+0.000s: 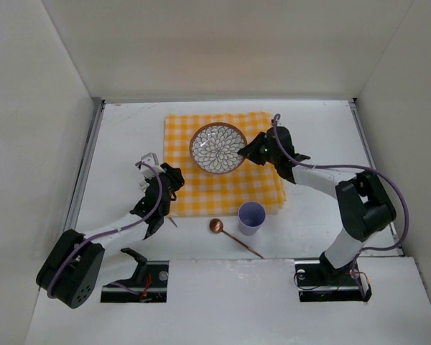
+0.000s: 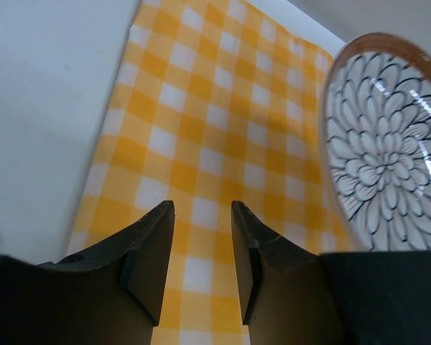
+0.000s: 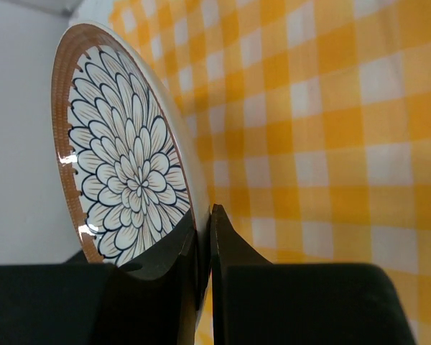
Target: Set the dinner table for one person
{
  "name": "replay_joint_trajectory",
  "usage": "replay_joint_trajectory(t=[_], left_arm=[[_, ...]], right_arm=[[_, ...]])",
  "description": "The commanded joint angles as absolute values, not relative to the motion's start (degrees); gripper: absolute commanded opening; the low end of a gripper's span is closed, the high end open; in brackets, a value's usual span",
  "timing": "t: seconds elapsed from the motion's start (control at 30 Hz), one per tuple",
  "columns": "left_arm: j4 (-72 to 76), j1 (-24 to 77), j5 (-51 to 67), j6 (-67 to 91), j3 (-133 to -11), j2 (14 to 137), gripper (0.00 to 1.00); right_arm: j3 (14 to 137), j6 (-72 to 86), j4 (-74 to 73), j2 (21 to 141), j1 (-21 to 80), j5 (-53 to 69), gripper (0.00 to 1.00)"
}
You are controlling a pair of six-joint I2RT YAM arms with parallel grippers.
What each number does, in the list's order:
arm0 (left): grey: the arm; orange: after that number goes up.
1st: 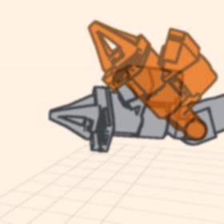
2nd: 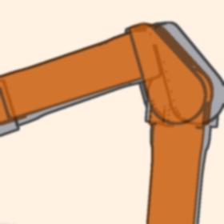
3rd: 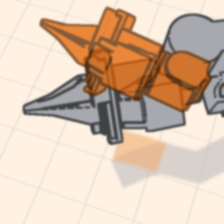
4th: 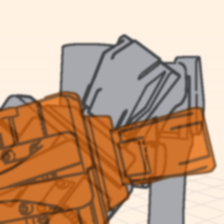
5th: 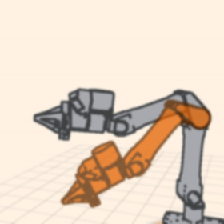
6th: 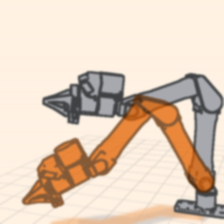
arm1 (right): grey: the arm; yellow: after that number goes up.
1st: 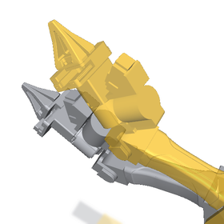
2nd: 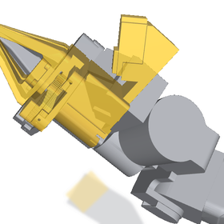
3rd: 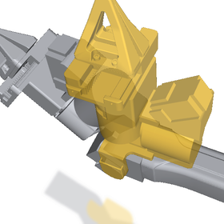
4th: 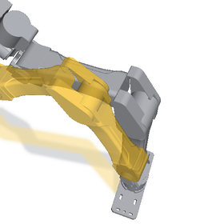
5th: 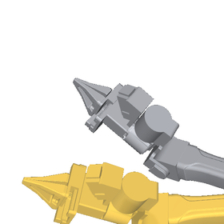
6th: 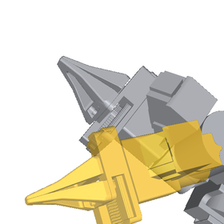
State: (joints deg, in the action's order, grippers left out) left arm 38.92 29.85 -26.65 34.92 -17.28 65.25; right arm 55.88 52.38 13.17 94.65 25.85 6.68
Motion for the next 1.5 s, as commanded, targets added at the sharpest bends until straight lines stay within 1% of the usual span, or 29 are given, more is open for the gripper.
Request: replay_joint_trajectory(t=[0.0, 0.47, 0.63, 0.67, 0.7, 0.8, 0.87, 1.03, 1.27, 1.33, 1.4, 1.43, 1.47], left_arm=[[42.3, 29.3, -27.9, 35.3, -16.5, 63.5, 0.35], [42.3, 29.2, -27.8, 35.6, -16.6, 64.1, 0.36], [42.3, 29.2, -27.7, 35.7, -16.6, 64.3, 0.36], [42.3, 29.3, -27.7, 35.7, -16.6, 64.3, 0.36], [42.3, 29.3, -27.9, 35.7, -16.7, 64.3, 0.36], [42.3, 29.2, -27.6, 35.7, -16.8, 64.7, 0.36], [42.3, 29.4, -27.9, 35.7, -16.7, 64.3, 0.36], [42.3, 29.2, -27.9, 35.7, -16.3, 63.5, 0.36], [42.3, 29.2, -27.9, 35.7, -16.3, 63.5, 0.37], [42.3, 29.1, -27.9, 35.8, -16.4, 63.8, 0.37], [42.3, 29.1, -27.7, 36.0, -16.4, 64.0, 0.37], [42.3, 29.1, -27.7, 35.9, -16.4, 63.7, 0.37], [42.1, 29.0, -27.9, 35.5, -16.4, 63.3, 0.37]], right_arm=[[62.0, 52.8, 20.3, 95.4, 27.6, 9.8, 0.08], [62.8, 52.2, 19.4, 102.8, 28.8, 10.7, 0.09], [61.4, 53.0, 19.8, 104.2, 28.9, 10.3, 0.1], [61.1, 53.0, 19.4, 104.3, 28.9, 9.9, 0.12], [60.6, 53.2, 19.4, 104.3, 28.9, 9.4, 0.17], [59.6, 53.4, 19.4, 104.3, 28.9, 8.4, 0.4], [58.9, 53.2, 18.9, 103.9, 28.9, 8.3, 0.5], [55.6, 50.5, 16.0, 98.6, 28.4, 5.5, 0.59], [48.4, 41.8, 6.5, 84.3, 28.5, -4.8, 0.65], [46.3, 39.2, 3.5, 78.3, 29.5, -8.7, 0.65], [45.2, 36.3, 0.2, 72.7, 31.3, -11.4, 0.59], [44.9, 33.6, -3.0, 68.8, 32.7, -13.0, 0.51], [45.0, 31.7, -6.4, 65.9, 34.2, -14.1, 0.39]])
